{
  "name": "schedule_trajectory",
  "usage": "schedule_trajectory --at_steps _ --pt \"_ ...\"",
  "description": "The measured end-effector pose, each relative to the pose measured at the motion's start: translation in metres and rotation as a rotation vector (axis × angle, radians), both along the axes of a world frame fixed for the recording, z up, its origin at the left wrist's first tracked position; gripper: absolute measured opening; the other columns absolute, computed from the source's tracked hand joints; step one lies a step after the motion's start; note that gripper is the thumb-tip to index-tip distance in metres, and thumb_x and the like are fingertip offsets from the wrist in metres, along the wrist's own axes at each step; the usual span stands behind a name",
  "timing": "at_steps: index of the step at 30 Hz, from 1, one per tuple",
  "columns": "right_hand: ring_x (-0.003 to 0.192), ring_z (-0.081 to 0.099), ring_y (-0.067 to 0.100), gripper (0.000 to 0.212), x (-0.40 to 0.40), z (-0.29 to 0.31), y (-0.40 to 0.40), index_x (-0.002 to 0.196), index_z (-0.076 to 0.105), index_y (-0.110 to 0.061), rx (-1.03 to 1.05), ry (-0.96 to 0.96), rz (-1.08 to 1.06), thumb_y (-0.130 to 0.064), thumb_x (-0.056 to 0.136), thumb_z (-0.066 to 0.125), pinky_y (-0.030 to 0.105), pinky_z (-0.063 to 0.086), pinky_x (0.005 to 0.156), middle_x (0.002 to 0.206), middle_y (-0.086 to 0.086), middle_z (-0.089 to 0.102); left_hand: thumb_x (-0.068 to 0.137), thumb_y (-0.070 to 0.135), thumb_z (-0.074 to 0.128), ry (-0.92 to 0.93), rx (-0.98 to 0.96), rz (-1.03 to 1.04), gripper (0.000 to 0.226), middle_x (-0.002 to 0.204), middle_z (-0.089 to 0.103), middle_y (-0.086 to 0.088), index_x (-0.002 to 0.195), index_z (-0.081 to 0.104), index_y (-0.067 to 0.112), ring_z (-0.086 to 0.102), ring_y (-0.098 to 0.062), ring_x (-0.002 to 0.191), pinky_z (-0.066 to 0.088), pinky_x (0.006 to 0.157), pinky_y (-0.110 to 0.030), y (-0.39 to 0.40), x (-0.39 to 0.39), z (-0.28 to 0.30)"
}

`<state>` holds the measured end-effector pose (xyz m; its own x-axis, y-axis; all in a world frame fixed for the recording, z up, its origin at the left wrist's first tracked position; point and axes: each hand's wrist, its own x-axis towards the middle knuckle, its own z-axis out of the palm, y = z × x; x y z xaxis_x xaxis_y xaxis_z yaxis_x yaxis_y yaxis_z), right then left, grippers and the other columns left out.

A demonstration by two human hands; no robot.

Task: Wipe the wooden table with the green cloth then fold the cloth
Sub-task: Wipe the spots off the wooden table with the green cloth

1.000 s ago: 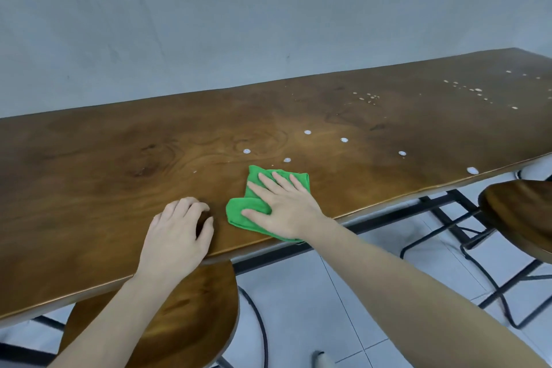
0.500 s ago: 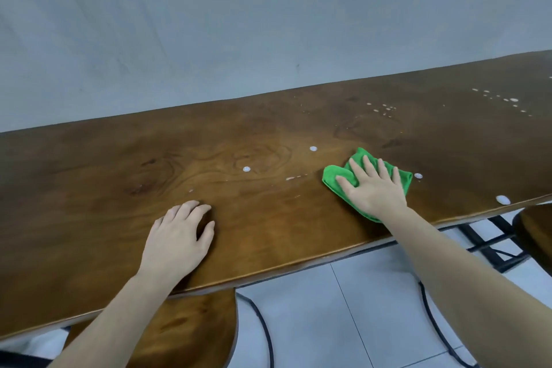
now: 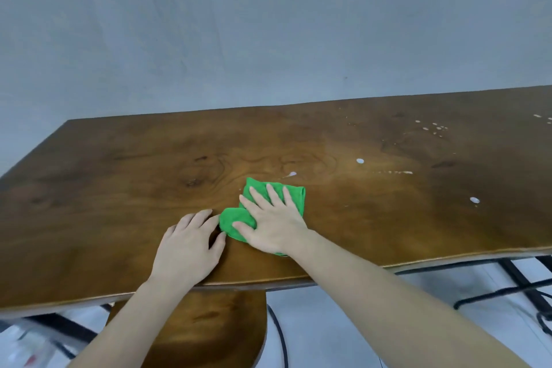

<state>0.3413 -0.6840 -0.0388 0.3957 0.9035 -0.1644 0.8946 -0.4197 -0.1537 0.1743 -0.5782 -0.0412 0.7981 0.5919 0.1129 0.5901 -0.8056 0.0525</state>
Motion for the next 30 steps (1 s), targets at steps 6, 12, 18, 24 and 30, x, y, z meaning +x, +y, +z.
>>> schedule_trajectory --at_steps 6,12,18,24,30 --pt "0.156 -0.012 0.017 0.075 -0.002 -0.002 0.006 0.16 0.003 -0.044 0.015 -0.01 0.037 -0.078 0.094 0.007 0.049 -0.01 0.125 0.17 -0.012 -0.005 0.096 0.053 0.038 -0.002 -0.028 -0.016 0.048 0.148 0.043 0.015 0.141 0.047 0.038 0.038 -0.012 0.137 0.039 0.106 -0.035 0.017 -0.017 0.005" --pt "0.156 -0.01 0.017 0.069 0.044 -0.003 -0.033 0.159 0.0 -0.047 -0.008 -0.042 -0.221 -0.074 0.096 0.004 0.047 -0.008 0.125 0.169 -0.012 -0.007 0.096 0.052 0.037 -0.024 -0.034 -0.066 0.046 0.145 0.045 0.016 0.139 0.049 0.038 0.04 -0.009 0.134 0.038 0.106 -0.034 0.03 -0.021 0.006" --pt "0.157 -0.007 0.019 0.071 0.108 0.0 -0.045 0.16 0.002 -0.045 -0.036 -0.044 -0.429 -0.074 0.096 0.005 0.049 -0.006 0.126 0.17 -0.009 -0.005 0.097 0.053 0.037 -0.055 -0.051 -0.059 0.047 0.147 0.044 0.015 0.139 0.048 0.037 0.038 -0.01 0.135 0.037 0.107 -0.035 0.04 -0.025 0.005" --pt "0.157 -0.009 0.025 0.072 0.124 0.002 0.041 0.161 0.002 -0.044 -0.038 -0.049 -0.339 -0.074 0.096 0.005 0.055 -0.008 0.124 0.17 -0.008 -0.005 0.098 0.052 0.036 -0.101 -0.068 0.037 0.045 0.144 0.046 0.016 0.137 0.05 0.036 0.041 -0.009 0.133 0.035 0.108 -0.032 0.055 -0.028 0.0" --pt "0.157 -0.01 0.024 0.071 0.046 0.004 0.112 0.161 0.006 -0.044 -0.014 -0.028 0.113 -0.075 0.096 0.008 0.055 -0.009 0.124 0.17 -0.011 -0.004 0.098 0.049 0.037 -0.107 -0.059 0.154 0.043 0.142 0.048 0.015 0.136 0.052 0.036 0.043 -0.011 0.132 0.041 0.106 -0.035 0.07 -0.03 0.004"
